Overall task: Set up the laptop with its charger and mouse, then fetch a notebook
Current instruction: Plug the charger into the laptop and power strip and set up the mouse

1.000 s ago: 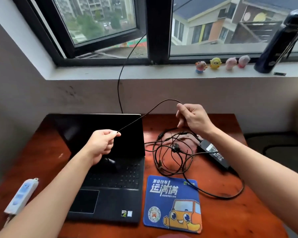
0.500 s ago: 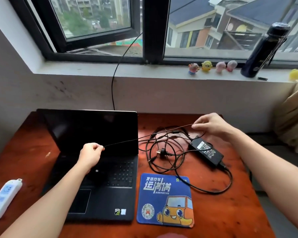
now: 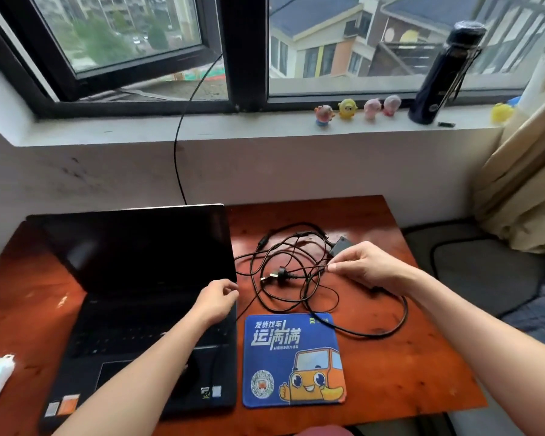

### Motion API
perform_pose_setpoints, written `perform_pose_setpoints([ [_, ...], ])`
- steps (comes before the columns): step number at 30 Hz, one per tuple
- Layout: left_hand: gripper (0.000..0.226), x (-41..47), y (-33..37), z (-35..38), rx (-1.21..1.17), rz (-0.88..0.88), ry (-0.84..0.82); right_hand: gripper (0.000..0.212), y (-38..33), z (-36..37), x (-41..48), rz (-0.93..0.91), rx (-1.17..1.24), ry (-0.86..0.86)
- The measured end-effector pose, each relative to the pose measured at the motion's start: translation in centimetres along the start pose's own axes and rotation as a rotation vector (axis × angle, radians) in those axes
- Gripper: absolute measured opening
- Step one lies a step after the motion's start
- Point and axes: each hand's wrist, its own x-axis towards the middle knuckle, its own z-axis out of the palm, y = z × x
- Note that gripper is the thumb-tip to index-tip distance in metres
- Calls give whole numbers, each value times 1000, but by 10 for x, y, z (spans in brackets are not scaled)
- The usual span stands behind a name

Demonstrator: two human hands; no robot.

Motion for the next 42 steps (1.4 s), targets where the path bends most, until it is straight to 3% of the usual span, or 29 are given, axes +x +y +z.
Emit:
perform_pose_setpoints([
  [3,23,-1,48,18,-263,79,-104,14,-2,-8,-4,-19,65,43],
  [6,34,-7,90,27,-551,35,-356,9,-3,-9,1,-70,109,109],
  [8,37,-9,106,23,-714,40,-437,4,6,-15,9,-99,-26,192],
  [12,32,5,115,-26,-1079,-15,-151,14,49,-29,21,37,-600,329],
  [15,34,20,100,-69,-1252,-57,3,13,71,-34,28,113,-519,299],
  [18,34,29,73,-84,-1160,-131,185,11,43,-37,41,0,-129,372],
  [21,33,32,44,-79,-735,-190,314,11,-18,-40,46,-208,169,376],
  [25,15,28,44,-69,-403,-20,311,16,-83,-41,43,-465,68,246],
  [30,31,7,107,-56,-583,99,-59,14,-85,-26,54,-343,-59,90],
  [36,28,-3,135,-46,-728,153,-314,7,-62,-22,56,-295,-72,39],
  [39,25,-1,136,-47,-848,182,-319,4,-42,-27,64,-276,-195,125],
  [42,28,10,126,-75,-1242,51,-174,5,-1,-43,73,-104,-606,309],
])
